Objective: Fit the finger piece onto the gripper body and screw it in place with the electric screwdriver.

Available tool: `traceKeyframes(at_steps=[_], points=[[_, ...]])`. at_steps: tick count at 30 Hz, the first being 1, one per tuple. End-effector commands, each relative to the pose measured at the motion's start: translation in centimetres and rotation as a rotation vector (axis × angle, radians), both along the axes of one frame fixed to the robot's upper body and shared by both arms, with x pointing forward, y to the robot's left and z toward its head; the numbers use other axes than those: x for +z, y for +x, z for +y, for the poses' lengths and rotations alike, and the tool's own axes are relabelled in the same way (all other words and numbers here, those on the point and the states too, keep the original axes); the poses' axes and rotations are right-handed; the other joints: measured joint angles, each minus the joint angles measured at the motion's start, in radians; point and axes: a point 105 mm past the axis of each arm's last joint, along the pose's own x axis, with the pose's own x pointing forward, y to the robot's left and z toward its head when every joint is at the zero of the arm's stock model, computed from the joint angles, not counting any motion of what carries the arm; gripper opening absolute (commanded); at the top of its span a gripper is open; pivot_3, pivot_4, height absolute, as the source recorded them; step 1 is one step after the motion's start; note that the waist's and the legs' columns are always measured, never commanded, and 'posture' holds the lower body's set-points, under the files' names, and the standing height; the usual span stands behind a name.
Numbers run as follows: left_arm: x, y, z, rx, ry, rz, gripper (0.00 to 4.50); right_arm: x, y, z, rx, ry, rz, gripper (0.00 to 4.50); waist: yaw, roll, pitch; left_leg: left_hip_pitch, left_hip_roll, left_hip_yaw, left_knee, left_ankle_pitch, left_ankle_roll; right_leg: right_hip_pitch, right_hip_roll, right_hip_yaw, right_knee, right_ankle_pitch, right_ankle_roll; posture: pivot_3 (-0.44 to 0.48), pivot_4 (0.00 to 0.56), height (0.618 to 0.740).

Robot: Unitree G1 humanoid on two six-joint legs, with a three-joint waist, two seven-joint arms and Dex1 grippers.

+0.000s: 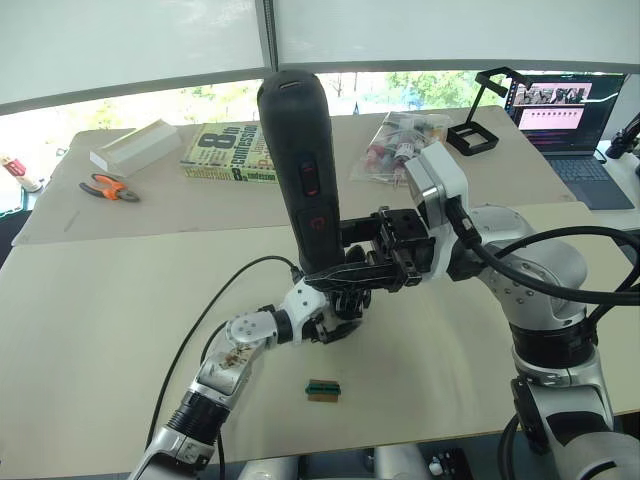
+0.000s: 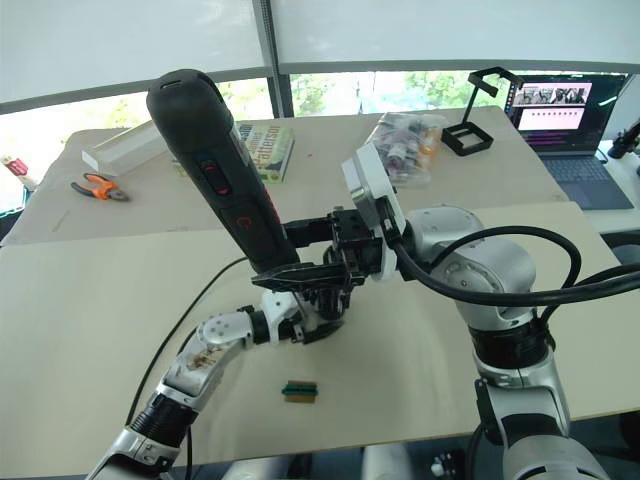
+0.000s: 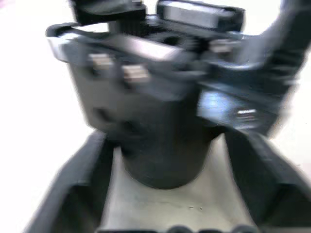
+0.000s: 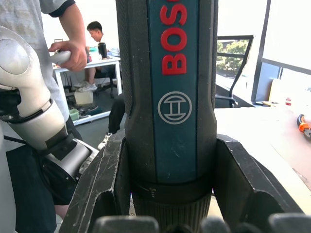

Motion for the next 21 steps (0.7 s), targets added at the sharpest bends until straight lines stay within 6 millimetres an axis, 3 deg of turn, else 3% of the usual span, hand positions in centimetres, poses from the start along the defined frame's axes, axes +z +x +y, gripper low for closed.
traceKeyframes(at_steps=[1, 21], points=[[0.9, -0.2, -0.5, -0.016, -0.018, -0.046, 2.29, 1.4, -0.7, -0.2, 0.010, 0.039, -0.097, 1.92, 0.000, 0.000, 0.000, 0.000, 0.000, 0.000, 0.000, 0.000, 0.000, 0.000, 0.000, 0.000, 0.000, 0.000, 0.000, 0.000, 0.150, 0.738], [1.0, 0.5, -0.3, -0.075, 0.010, -0.069, 2.29, 0.2, 0.6, -0.7, -0.049, -0.002, -0.134, 1.92, 0.000, 0.000, 0.000, 0.000, 0.000, 0.000, 0.000, 0.000, 0.000, 0.000, 0.000, 0.000, 0.000, 0.000, 0.000, 0.000, 0.150, 0.738]])
